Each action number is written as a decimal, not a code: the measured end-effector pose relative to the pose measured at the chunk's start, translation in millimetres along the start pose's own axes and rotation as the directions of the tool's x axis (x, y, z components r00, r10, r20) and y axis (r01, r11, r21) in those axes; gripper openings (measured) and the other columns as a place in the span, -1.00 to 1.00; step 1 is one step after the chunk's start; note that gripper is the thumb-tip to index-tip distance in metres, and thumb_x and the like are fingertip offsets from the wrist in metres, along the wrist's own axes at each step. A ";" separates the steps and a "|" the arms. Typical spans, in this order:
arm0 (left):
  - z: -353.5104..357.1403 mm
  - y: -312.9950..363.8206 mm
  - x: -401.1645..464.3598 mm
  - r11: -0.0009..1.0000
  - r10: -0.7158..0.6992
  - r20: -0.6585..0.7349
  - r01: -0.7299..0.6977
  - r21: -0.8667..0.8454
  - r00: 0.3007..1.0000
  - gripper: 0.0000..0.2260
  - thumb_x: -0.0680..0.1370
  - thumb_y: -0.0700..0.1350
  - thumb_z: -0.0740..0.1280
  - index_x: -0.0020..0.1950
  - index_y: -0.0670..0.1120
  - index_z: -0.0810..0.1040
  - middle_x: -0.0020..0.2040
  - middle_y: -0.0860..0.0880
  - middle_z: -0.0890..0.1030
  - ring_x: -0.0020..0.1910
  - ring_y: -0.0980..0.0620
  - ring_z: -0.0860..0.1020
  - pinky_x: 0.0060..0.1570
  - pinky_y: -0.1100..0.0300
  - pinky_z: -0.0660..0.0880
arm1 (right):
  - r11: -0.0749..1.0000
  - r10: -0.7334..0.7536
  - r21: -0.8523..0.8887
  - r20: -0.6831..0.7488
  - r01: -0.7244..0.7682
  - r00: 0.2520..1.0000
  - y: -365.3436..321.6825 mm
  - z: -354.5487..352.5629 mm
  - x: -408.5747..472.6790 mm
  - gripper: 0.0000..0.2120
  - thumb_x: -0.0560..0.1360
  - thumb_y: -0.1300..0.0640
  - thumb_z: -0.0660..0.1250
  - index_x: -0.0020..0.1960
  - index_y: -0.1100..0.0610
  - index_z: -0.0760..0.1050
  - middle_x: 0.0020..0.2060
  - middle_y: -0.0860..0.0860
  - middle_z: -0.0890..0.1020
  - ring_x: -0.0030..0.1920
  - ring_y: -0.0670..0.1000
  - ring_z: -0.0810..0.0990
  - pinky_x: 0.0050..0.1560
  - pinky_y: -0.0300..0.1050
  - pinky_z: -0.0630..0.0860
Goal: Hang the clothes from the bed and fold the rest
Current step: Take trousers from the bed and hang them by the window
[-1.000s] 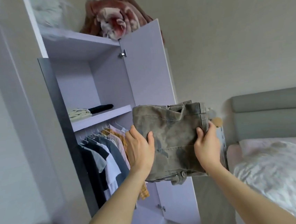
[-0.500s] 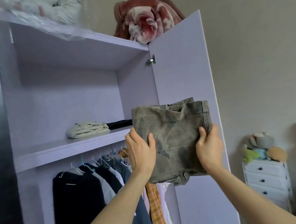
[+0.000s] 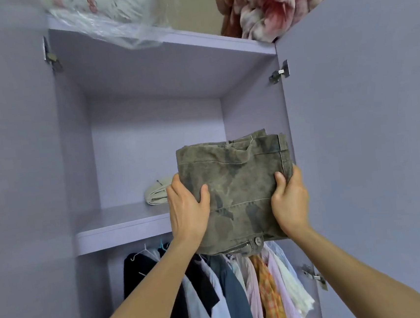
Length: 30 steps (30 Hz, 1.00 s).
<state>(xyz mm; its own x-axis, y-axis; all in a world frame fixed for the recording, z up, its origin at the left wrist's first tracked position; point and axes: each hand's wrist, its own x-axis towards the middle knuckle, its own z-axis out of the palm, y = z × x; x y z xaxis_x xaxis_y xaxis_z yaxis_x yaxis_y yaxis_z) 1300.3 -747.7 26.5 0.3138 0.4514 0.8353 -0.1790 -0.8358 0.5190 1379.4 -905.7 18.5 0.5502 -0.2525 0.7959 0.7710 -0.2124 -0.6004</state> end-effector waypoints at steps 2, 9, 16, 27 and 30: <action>-2.0 -22.0 19.5 1.000 -0.022 -0.050 0.022 0.001 0.998 -0.42 0.55 0.00 0.28 0.46 -0.17 0.11 0.29 -0.18 0.32 0.24 -0.08 0.35 0.12 0.16 0.32 | 0.997 -0.074 0.007 0.032 0.074 0.997 -3.3 32.4 12.7 -0.70 0.60 0.17 0.11 0.29 0.27 0.33 0.05 0.21 0.59 0.02 0.27 0.53 -0.17 -0.13 0.25; -22.0 -104.7 94.1 0.982 -0.092 -0.198 0.122 0.141 0.976 -0.29 0.56 0.09 0.20 0.47 0.23 -0.28 -0.01 -0.09 0.29 -0.23 -0.08 0.43 -0.16 0.13 0.33 | 0.914 -0.404 0.096 0.149 0.393 0.903 -29.1 177.6 61.1 -0.70 0.61 0.15 0.10 0.31 0.20 0.34 0.01 0.16 0.60 -0.05 0.27 0.54 -0.18 -0.05 0.30; -46.9 -184.0 146.6 0.777 -0.246 -0.179 0.304 0.551 0.953 -0.33 0.56 0.19 0.13 0.45 0.28 -0.32 0.09 -0.22 0.46 -0.26 -0.08 0.39 -0.21 0.11 0.34 | 0.793 -0.598 0.146 0.373 0.592 0.709 -44.5 339.1 102.4 -0.73 0.62 0.11 0.09 0.24 0.22 0.36 0.00 0.21 0.59 -0.04 0.25 0.53 -0.21 -0.08 0.23; -45.8 -223.1 186.9 0.491 -0.257 -0.270 0.366 0.791 0.928 -0.47 0.58 0.18 0.07 0.51 0.08 0.06 0.19 -0.09 0.55 0.16 -0.18 0.49 -0.02 0.07 0.43 | 0.720 -0.669 0.392 0.611 0.573 0.423 -46.2 497.3 113.9 -0.79 0.62 0.08 0.10 0.06 0.21 0.40 -0.08 0.24 0.57 -0.06 0.23 0.51 -0.19 -0.05 0.31; -35.5 -233.4 196.6 0.390 -0.276 -0.298 0.390 0.834 0.914 -0.45 0.58 0.20 0.04 0.52 0.03 0.06 0.16 -0.07 0.56 0.15 -0.16 0.51 -0.06 0.09 0.42 | 0.705 -0.696 0.490 0.617 0.513 0.366 -51.6 535.2 116.2 -0.80 0.62 0.08 0.10 0.05 0.19 0.41 -0.08 0.21 0.57 -0.05 0.22 0.51 -0.14 -0.01 0.39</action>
<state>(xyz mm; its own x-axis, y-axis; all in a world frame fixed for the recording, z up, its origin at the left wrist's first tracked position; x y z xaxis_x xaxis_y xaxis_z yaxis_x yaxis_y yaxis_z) 1370.7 -452.8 76.0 0.0578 0.7362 0.6743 0.8301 -0.4106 0.3772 1575.2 -418.9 183.6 -0.1372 0.6382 0.7575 0.9827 0.1835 0.0234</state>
